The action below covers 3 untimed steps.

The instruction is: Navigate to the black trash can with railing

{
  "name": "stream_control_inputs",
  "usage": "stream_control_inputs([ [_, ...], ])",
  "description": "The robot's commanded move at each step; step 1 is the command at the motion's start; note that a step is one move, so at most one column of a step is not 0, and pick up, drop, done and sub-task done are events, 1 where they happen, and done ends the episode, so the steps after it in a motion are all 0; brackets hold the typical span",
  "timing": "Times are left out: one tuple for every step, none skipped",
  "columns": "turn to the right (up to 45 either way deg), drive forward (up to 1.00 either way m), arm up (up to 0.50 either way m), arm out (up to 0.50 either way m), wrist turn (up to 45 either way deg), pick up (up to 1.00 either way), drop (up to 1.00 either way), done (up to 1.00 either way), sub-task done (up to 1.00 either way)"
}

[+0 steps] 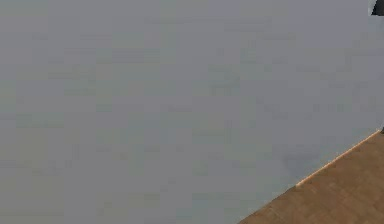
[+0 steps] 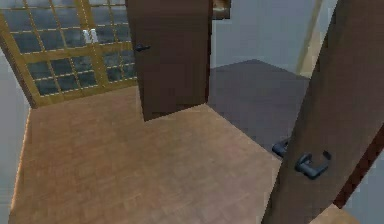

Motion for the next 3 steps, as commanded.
stream_control_inputs([
  [45.0, 0.00, 0.00, 0.00, 0.0, 0.00, 0.00, 0.00, 0.00],
  [42.0, 0.00, 0.00, 0.00, 0.0, 0.00, 0.00, 0.00, 0.00],
  [0.0, 0.75, 0.00, 0.00, 0.0, 0.00, 0.00, 0.00, 0.00],
])
